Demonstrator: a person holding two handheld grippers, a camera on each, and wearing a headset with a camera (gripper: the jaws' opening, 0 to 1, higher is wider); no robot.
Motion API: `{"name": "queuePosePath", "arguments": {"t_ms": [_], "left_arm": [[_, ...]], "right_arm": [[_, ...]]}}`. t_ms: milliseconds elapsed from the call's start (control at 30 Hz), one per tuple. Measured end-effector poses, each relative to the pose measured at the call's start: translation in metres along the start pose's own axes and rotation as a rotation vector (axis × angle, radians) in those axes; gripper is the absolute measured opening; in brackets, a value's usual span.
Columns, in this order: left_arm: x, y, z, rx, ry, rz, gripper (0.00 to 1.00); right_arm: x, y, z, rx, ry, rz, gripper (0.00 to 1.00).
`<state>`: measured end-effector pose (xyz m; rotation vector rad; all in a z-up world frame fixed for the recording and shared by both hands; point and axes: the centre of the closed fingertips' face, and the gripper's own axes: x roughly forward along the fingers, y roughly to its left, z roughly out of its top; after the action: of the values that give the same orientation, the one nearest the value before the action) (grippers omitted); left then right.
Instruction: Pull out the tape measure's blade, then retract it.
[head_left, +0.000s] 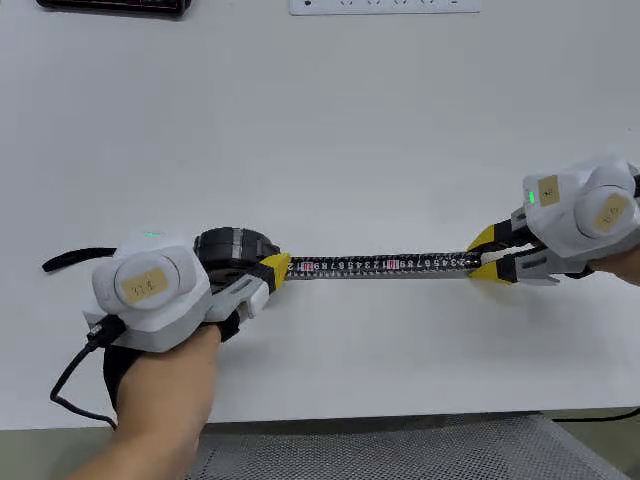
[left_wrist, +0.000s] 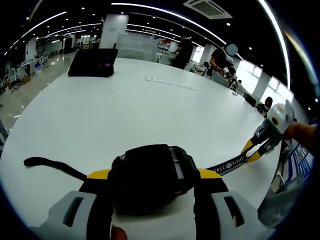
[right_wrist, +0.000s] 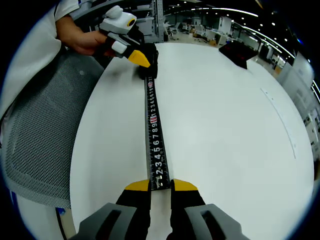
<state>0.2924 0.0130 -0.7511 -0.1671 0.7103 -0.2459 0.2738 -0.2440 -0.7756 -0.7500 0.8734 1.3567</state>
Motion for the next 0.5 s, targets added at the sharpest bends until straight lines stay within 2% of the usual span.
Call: {"name": "queuePosePath", "arguments": {"t_ms": [233, 500], "left_arm": [[-0.002, 0.0008, 0.0001, -0.015, -0.005, 0.012, 0.62], [-0.008, 0.0018, -0.0009, -0.076, -0.013, 0.033, 0.6]], "right_arm": [[0.0004, 0.0002, 0.0006, 0.003, 0.001, -0.001, 0.11], [0.0004, 0.0002, 0.0003, 0.002, 0.002, -0.001, 0.11]]}}
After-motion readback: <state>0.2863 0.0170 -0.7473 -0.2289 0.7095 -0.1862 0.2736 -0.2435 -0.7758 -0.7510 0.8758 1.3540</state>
